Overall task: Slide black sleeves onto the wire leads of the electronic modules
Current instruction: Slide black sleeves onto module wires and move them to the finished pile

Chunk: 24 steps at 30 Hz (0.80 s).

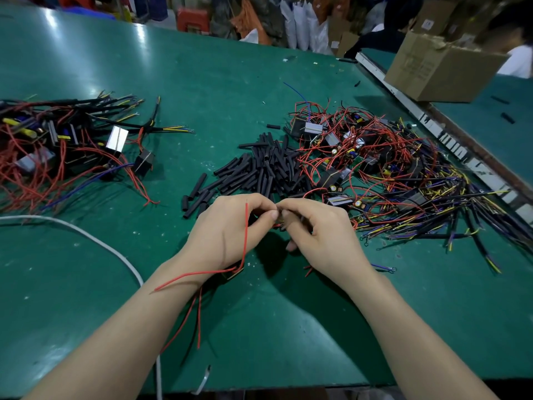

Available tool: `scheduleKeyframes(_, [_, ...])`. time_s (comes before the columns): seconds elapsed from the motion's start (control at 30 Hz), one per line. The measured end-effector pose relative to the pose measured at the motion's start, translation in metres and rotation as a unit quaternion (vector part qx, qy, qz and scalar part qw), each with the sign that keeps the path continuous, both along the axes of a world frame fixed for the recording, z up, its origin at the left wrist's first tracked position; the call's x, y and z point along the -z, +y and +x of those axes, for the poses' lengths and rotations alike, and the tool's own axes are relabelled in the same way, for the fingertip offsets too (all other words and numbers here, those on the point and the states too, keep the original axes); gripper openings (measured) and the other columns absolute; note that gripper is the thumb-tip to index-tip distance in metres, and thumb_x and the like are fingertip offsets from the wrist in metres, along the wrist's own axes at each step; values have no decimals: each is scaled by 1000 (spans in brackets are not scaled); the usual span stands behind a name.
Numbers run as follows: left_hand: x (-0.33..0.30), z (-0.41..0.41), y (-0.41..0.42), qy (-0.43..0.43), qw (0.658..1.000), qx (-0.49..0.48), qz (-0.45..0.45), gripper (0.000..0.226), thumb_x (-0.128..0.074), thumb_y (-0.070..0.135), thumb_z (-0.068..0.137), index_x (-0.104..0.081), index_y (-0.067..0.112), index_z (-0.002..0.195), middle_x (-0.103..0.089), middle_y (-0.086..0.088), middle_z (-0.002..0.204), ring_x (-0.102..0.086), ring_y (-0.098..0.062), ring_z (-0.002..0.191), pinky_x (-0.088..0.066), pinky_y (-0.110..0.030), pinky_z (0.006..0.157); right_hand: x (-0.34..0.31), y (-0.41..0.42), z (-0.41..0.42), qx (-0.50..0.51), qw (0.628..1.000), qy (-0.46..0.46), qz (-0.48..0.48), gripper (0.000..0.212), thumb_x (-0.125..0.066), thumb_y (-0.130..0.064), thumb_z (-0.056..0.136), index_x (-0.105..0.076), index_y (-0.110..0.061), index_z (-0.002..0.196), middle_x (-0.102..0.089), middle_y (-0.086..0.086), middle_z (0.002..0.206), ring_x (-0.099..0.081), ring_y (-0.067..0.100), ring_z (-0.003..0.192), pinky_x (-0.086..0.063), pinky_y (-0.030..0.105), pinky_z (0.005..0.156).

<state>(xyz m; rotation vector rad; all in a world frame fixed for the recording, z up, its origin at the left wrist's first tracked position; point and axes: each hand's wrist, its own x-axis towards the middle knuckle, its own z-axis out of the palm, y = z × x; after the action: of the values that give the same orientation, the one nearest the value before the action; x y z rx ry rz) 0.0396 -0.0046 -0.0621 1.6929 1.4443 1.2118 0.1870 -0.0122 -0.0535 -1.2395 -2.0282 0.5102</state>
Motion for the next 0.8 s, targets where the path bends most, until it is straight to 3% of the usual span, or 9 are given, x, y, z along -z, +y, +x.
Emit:
scheduleKeyframes(0.1, [-4,-13,-5,83,996,25,4,36,-50,47,74,-71,21,88,-71,1,83,-64,-24,84,-51,-37,79,0,-1,-2,15,999,35,-5,21,-53,-7,90,-69,-20,95,-63,-12,77,-64,3,51,-47,18,52])
scheduleKeyframes(0.17, [-6,-21,-5,127,991,33,17,25,-50,48,78,-68,33,86,-70,11,77,-64,-16,78,-52,-38,72,-2,-1,-4,28,992,97,-69,20,-55,-9,93,-67,-23,99,-66,-12,74,-66,5,53,-44,14,46])
scheduleKeyframes(0.3, [-7,-21,-5,122,992,33,30,22,-49,45,82,-66,32,87,-68,14,78,-63,-13,79,-52,-38,74,-11,-1,-8,37,943,237,-230,15,-52,-20,97,-66,-24,92,-70,-4,74,-66,15,54,-37,18,38])
scheduleKeyframes(0.4, [-6,-20,-5,123,989,54,60,14,-55,37,88,-66,29,90,-64,19,81,-60,-8,81,-50,-38,77,-17,0,-6,51,916,270,-292,19,-55,-27,96,-68,-22,83,-70,-5,76,-58,11,50,-32,17,39])
scheduleKeyframes(0.63, [-4,-19,-5,131,979,86,129,17,-54,28,89,-68,20,94,-59,21,84,-54,3,82,-44,-16,77,-22,2,-2,48,869,316,-377,21,-60,-26,92,-71,-27,74,-66,-6,69,-49,9,49,-27,16,37])
scheduleKeyframes(0.8, [-8,-18,-7,118,979,92,140,14,-55,25,90,-68,18,92,-56,26,80,-52,15,80,-37,-4,75,-23,1,0,10,873,331,-358,18,-65,-29,84,-74,-30,68,-67,-5,66,-48,6,46,-26,14,34])
